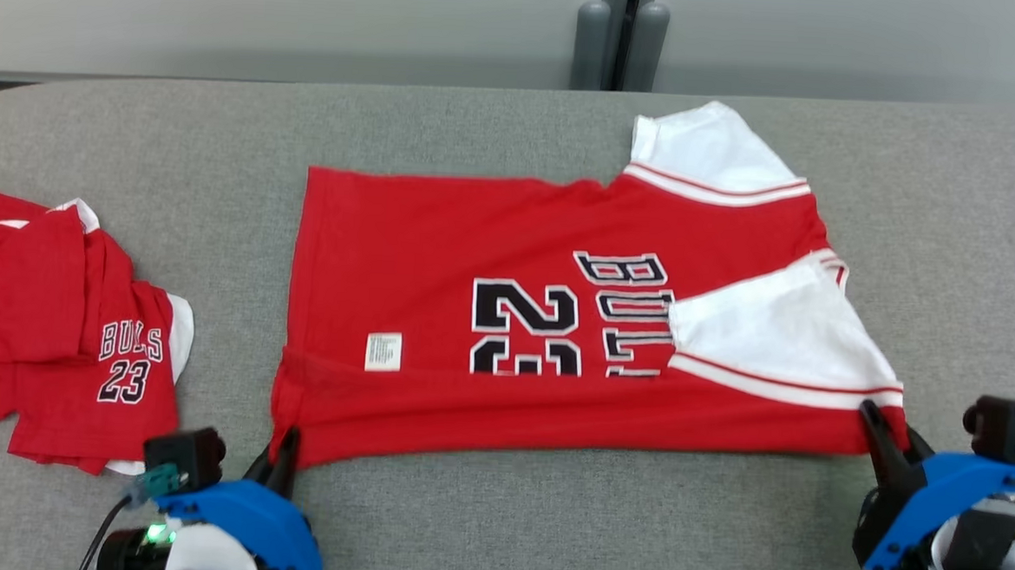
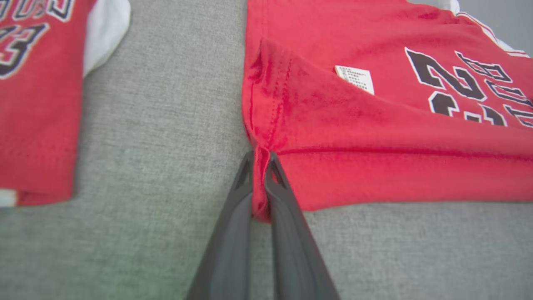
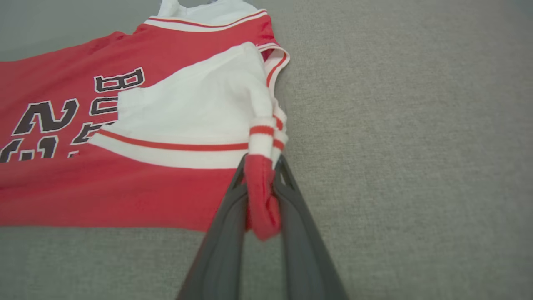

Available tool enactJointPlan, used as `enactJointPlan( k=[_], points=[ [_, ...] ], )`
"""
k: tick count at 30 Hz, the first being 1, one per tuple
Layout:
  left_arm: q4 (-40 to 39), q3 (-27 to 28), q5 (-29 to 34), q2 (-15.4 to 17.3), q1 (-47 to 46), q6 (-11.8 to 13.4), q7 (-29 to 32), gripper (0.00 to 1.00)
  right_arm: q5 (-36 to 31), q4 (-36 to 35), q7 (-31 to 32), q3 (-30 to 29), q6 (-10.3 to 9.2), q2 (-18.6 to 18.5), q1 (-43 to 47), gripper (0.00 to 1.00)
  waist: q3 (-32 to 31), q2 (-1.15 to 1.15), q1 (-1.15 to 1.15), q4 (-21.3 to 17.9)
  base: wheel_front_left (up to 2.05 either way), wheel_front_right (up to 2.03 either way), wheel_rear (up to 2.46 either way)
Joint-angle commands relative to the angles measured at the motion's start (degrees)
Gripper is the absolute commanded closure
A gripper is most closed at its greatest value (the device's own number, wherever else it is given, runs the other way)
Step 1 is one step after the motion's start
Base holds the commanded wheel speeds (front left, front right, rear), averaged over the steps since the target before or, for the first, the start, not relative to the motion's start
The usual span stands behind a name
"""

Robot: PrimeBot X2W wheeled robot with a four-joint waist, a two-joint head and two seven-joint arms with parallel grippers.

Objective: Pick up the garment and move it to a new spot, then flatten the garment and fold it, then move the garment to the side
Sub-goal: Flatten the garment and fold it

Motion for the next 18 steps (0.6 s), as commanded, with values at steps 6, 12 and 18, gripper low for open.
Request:
enactJointPlan(
  k=[6, 12, 18],
  points=[
    [-7.73, 0.45, -0.75, 4.18, 8.04, 3.76, 2.78, 1.00, 2.80, -8.44, 4.66, 0.17, -0.02, -0.26, 9.52, 1.00, -2.25, 0.00, -0.01, -0.89, 0.00, 0.00, 0.00],
    [-14.09, 0.70, -2.07, 6.55, 13.41, 6.77, 6.44, 1.00, 5.90, -12.71, 6.93, 0.66, -0.02, -0.24, 16.29, 1.00, -2.37, 0.00, -0.01, -1.12, 0.00, 0.00, 0.00],
    [-17.55, 0.63, -3.79, 7.91, 15.88, 7.37, 9.49, 0.00, 6.40, -13.77, 7.01, 0.87, -0.01, -0.23, 17.35, 0.00, -2.24, 0.00, -0.01, -1.34, 0.00, 0.00, 0.00]
  ],
)
